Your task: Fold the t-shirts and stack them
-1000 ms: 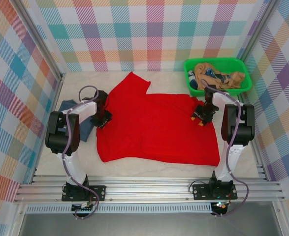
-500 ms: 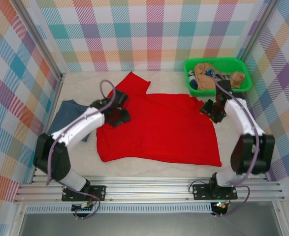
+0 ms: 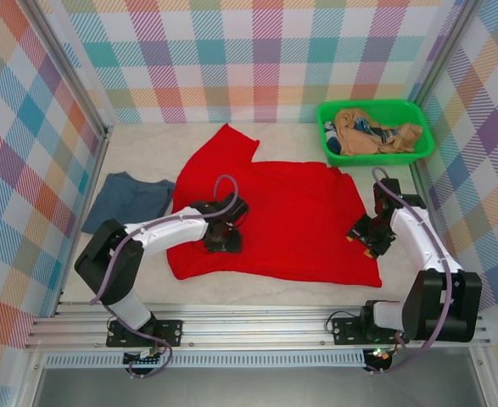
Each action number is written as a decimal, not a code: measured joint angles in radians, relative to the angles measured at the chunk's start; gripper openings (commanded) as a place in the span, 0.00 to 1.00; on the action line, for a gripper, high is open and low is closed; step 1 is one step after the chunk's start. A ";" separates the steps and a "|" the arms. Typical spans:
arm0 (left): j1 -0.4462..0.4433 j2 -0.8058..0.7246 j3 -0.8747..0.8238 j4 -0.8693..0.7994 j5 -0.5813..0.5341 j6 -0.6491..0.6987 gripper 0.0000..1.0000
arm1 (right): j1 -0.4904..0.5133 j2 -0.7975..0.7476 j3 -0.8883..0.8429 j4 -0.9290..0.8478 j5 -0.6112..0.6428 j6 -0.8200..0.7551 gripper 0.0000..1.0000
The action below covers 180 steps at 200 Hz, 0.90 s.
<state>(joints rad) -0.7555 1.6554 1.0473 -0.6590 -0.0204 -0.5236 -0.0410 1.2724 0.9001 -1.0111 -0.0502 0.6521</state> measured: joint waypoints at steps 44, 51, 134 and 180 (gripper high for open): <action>-0.021 0.034 -0.005 0.010 -0.029 0.041 0.38 | -0.012 -0.017 -0.001 -0.004 0.000 0.003 0.54; -0.023 0.041 -0.005 0.012 -0.039 0.045 0.35 | -0.013 -0.018 -0.001 -0.004 0.000 0.003 0.54; -0.043 0.070 -0.015 0.037 -0.132 0.082 0.00 | -0.027 -0.025 -0.005 -0.006 0.000 0.002 0.53; -0.043 -0.086 -0.016 -0.031 -0.188 0.064 0.00 | -0.052 -0.026 -0.018 -0.043 0.037 0.007 0.54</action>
<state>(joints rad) -0.7982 1.5692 1.0309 -0.6903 -0.2081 -0.4599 -0.0933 1.2469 0.8822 -1.0542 -0.0128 0.6594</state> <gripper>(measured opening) 0.048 0.539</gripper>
